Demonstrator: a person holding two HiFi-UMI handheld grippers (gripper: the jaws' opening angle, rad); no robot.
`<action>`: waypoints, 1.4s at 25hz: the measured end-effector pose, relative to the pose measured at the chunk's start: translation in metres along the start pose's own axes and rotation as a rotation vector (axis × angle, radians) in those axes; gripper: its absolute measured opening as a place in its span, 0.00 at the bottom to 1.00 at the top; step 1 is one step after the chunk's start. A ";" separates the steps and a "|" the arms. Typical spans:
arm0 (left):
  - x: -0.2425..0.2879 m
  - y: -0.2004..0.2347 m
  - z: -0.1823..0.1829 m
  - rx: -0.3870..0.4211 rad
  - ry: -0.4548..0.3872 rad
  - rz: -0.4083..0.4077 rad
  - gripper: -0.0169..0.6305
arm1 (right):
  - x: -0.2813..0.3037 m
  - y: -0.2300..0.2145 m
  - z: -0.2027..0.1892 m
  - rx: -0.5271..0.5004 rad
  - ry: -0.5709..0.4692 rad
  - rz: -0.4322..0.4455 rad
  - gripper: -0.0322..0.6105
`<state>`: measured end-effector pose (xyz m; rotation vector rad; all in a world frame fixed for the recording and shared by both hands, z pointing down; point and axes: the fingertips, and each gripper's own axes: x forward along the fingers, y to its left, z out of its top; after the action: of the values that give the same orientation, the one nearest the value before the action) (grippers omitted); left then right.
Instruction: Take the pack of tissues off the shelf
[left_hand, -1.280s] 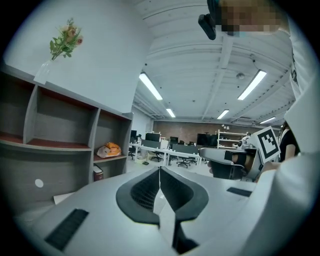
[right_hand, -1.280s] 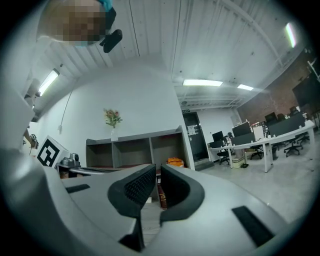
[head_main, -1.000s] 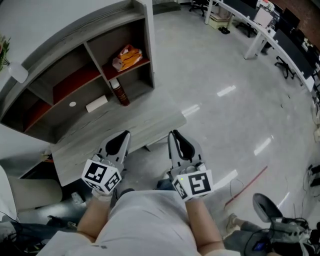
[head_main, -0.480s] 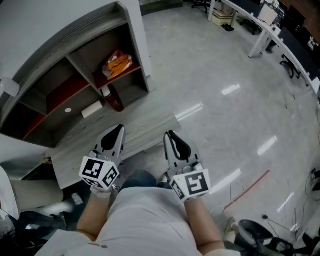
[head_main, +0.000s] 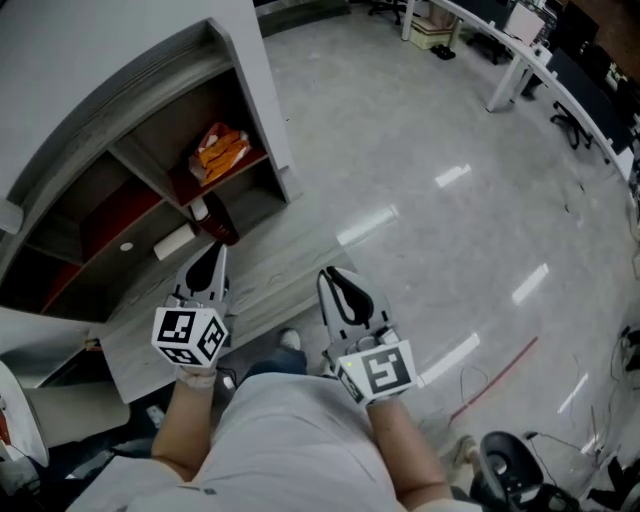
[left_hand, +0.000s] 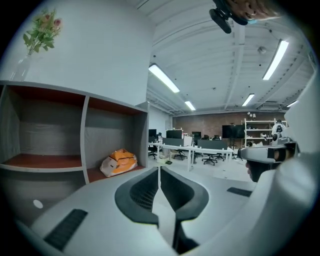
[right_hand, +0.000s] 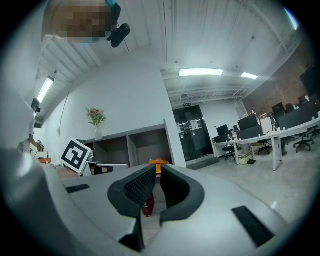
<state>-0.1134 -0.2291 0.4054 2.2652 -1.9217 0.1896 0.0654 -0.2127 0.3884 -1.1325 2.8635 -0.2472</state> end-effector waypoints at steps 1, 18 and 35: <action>0.007 0.006 0.001 0.004 0.002 0.005 0.06 | 0.005 -0.001 0.001 -0.002 0.002 -0.001 0.11; 0.098 0.113 -0.013 0.027 0.059 0.088 0.14 | 0.106 0.007 0.018 -0.053 -0.015 -0.035 0.11; 0.153 0.148 -0.031 0.028 0.099 0.149 0.26 | 0.124 -0.011 0.009 -0.074 0.029 -0.130 0.11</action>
<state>-0.2341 -0.3942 0.4734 2.0868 -2.0482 0.3425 -0.0172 -0.3064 0.3825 -1.3413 2.8492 -0.1656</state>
